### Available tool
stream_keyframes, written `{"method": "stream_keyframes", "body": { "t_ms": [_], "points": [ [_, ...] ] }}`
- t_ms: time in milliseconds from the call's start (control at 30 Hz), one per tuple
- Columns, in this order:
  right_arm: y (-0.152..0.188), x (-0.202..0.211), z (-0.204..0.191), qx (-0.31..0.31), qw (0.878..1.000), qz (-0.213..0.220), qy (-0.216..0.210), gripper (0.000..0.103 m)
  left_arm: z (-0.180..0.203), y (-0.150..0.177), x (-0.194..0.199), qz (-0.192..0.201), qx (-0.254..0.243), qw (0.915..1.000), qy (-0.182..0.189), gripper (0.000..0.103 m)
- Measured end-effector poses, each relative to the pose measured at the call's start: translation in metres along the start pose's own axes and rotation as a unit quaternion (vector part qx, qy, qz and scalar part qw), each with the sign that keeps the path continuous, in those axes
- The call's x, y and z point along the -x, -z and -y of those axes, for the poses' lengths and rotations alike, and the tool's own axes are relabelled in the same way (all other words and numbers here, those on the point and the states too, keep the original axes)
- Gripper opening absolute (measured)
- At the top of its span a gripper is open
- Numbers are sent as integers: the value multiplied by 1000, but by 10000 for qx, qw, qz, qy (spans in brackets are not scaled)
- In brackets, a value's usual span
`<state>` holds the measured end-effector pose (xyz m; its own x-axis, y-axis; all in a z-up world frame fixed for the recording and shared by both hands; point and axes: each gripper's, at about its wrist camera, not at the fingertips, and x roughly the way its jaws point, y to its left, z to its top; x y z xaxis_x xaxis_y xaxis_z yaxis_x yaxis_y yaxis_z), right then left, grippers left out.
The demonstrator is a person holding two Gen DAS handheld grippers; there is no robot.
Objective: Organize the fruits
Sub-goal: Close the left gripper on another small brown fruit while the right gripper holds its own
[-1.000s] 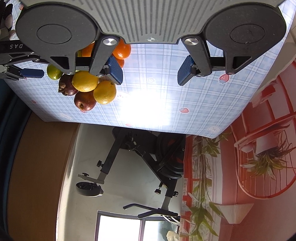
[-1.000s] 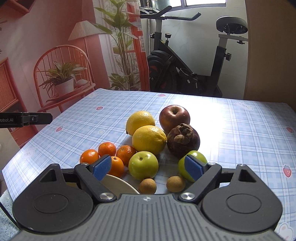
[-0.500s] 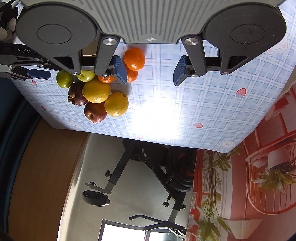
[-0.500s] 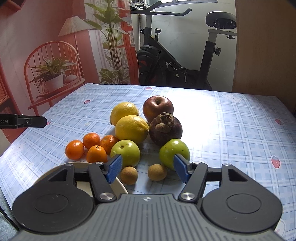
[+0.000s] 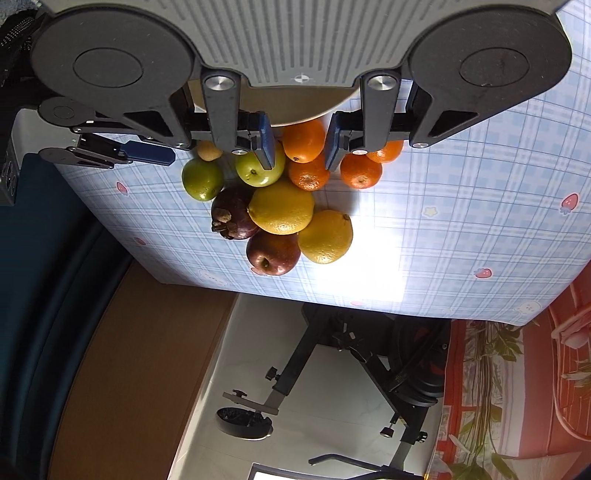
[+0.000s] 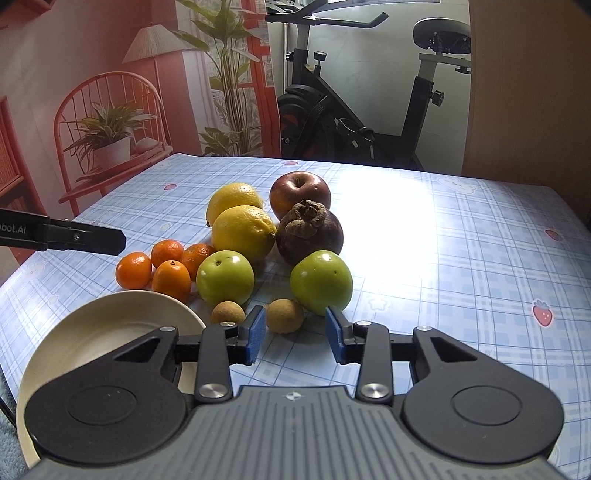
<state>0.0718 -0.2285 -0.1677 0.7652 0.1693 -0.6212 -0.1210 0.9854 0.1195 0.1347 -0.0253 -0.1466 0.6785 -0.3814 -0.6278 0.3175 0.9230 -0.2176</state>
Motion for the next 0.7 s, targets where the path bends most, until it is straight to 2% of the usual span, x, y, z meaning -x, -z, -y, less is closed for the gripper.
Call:
{"method": "stream_keyframes", "body": {
  "t_ms": [433,567,633,700],
  "points": [
    [3,-21,10,-270,9982,4,-540,38,21,-7,-20,-373,118,9992,-46,31],
    [5,-24,11,-264,9980,-22,-575,38,26,-8,-24,-476,129,9988,-31,31],
    [7,-24,12,-270,9978,-7,-605,29,29,-8,-27,-532,132,9985,-22,31],
    [9,-22,14,-307,9976,23,-625,29,32,-8,-30,-588,121,9982,-11,31]
  ]
}}
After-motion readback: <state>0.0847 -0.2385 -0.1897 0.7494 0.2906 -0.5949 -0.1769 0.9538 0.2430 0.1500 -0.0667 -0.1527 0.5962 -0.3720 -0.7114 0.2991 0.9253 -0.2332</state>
